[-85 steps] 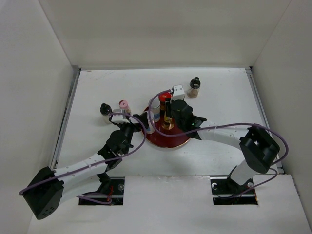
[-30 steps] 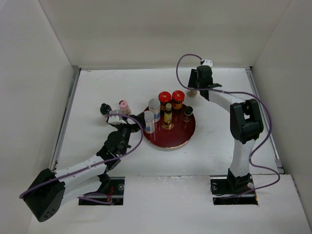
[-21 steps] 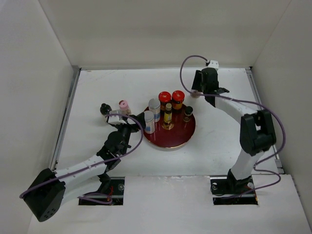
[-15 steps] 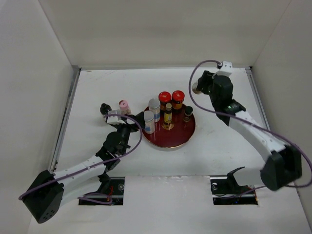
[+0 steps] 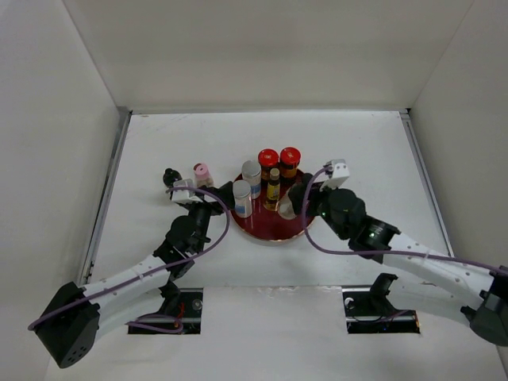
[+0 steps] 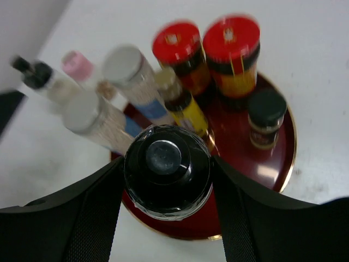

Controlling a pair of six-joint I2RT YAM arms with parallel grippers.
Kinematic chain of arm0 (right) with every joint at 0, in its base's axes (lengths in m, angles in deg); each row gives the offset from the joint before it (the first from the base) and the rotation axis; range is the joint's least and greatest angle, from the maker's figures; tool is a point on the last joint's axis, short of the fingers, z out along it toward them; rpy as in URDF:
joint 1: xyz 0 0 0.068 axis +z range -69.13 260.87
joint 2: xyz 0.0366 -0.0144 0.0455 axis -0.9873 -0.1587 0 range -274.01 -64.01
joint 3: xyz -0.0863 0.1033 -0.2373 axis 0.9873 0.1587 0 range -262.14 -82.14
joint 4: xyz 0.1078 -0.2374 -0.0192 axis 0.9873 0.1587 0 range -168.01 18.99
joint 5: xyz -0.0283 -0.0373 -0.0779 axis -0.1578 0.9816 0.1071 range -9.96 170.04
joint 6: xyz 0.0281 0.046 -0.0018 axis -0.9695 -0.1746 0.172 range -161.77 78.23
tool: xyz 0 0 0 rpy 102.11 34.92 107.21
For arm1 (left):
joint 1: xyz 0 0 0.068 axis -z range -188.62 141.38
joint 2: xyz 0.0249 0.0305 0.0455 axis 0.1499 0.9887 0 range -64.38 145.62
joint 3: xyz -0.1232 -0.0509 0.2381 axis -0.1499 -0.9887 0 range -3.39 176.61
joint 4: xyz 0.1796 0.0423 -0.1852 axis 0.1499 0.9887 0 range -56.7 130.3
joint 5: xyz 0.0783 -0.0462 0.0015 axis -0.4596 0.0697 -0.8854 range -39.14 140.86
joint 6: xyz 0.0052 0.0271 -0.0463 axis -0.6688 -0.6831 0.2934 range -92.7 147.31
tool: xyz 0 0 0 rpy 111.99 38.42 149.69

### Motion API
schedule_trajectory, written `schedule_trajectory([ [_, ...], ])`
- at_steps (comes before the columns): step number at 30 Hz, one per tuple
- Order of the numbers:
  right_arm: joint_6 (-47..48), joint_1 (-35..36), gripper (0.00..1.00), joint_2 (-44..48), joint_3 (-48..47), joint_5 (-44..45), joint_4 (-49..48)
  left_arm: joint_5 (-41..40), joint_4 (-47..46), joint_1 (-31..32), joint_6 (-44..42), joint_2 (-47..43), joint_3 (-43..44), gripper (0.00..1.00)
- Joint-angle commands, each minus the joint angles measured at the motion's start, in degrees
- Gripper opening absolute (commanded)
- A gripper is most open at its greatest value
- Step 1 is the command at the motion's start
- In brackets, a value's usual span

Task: Organize the condiment bottles

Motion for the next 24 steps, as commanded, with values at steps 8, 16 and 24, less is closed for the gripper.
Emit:
schedule_trajectory([
  [8, 0.25, -0.43, 0.52, -9.16, 4.86, 4.16, -12.62, -7.46, 7.01, -0.16, -1.13, -1.07, 5.0, 0.95],
  [16, 4.21, -2.72, 0.52, -17.42, 3.27, 9.15, -14.39, -9.13, 8.5, -0.6, -1.39, 2.09, 6.93, 0.95],
  [24, 2.63, -2.02, 0.82, -17.0, 1.87, 15.93, -9.65, -10.1, 14.56, -1.21, 0.1, -0.18, 8.43, 0.96],
])
